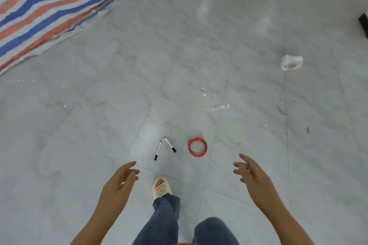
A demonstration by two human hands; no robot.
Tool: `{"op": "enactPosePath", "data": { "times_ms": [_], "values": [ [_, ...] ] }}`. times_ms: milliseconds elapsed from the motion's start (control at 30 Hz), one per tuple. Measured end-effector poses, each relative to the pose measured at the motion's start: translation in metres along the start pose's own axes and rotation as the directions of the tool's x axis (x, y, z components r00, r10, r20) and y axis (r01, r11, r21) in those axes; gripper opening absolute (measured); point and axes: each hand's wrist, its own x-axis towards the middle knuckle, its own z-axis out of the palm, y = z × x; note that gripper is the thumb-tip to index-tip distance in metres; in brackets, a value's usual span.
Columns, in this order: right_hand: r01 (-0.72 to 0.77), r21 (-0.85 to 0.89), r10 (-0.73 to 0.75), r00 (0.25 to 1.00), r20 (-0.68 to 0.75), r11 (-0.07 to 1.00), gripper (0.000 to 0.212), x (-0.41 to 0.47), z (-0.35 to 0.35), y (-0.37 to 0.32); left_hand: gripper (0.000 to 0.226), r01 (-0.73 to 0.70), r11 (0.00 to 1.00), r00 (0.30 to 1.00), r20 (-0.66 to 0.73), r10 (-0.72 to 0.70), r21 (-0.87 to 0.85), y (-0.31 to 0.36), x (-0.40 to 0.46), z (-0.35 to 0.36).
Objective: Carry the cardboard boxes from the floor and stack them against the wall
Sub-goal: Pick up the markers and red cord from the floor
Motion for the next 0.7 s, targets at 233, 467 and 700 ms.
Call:
{"op": "enactPosePath", "data": {
  "times_ms": [233, 467, 700],
  "values": [
    [-0.148, -0.169, 0.177, 0.969, 0.171, 0.974, 0.032, 0.154, 0.029, 0.027, 0.024, 0.175, 0.980, 0.971, 0.147, -0.188, 0.093, -0.026, 0.159, 0.062],
    [0.021, -0.447, 0.177, 0.901, 0.396, 0.894, 0.040, 0.366, 0.134, 0.173, 0.028, 0.277, 0.922, 0.938, 0.132, -0.320, 0.271, -0.178, 0.343, 0.195],
    [0.410, -0.684, 0.130, 0.795, 0.592, 0.603, 0.056, 0.507, 0.230, 0.349, 0.050, 0.045, 0.697, 0.964, 0.153, -0.219, 0.716, -0.352, 0.471, 0.278]
  ]
}}
